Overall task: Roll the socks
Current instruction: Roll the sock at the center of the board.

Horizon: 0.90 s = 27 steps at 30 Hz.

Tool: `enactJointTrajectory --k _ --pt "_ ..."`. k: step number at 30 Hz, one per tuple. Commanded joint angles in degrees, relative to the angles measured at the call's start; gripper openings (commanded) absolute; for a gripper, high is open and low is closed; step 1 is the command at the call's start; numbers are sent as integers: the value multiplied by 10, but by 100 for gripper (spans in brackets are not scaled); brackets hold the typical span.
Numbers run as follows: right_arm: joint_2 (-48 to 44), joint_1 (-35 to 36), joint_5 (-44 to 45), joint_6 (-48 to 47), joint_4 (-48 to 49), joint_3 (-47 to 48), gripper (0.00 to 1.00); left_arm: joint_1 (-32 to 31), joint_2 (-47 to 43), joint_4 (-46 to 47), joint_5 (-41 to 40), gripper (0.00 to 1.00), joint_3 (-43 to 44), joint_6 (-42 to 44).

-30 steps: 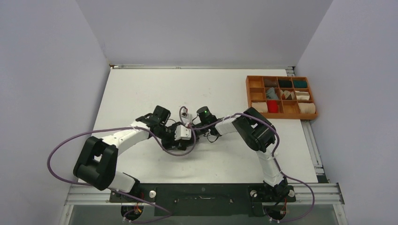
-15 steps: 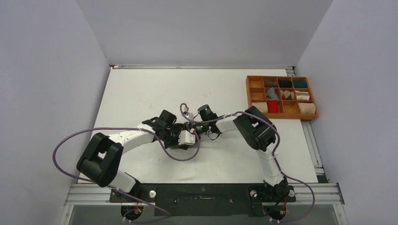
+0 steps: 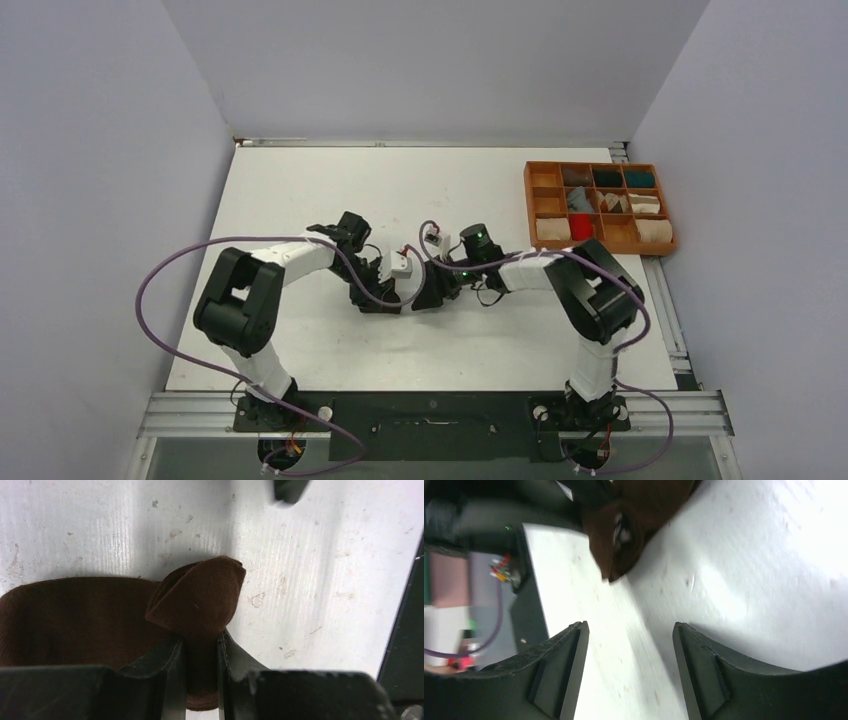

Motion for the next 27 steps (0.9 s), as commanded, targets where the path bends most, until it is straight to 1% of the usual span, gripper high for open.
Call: enactJointTrajectory --k 1,3,5,6,8,9,11,13,16,19,21,23,27 --pt "-138 28 137 -136 66 -99 64 32 75 -118 41 0 44 6" --pt "-198 74 198 -232 114 -142 70 45 108 -154 62 0 76 11" --pt "-242 139 276 -387 132 -172 77 49 146 -197 81 0 109 26" --pt "-252 167 309 -459 143 -184 80 51 167 -217 87 0 126 33" --pt "-243 202 350 -554 172 -191 83 52 200 -244 93 0 153 40" --pt "-228 205 358 -576 178 -181 84 52 215 -254 94 0 164 42" --pt "-185 205 365 -608 155 -140 85 58 234 -275 97 0 182 48" --pt "-144 206 363 -641 139 -106 86 63 243 -274 95 0 189 39" --pt "-99 207 342 -664 145 -74 87 64 250 -275 91 0 191 38" --pt "-62 206 335 -667 130 -38 86 64 248 -267 89 0 183 36" --pt "-46 207 327 -671 117 -25 84 63 245 -260 86 0 178 35" --pt "-33 208 308 -669 104 -16 78 62 246 -256 84 0 174 34" --pt "-22 217 304 -645 81 -8 42 62 246 -257 83 0 176 34"
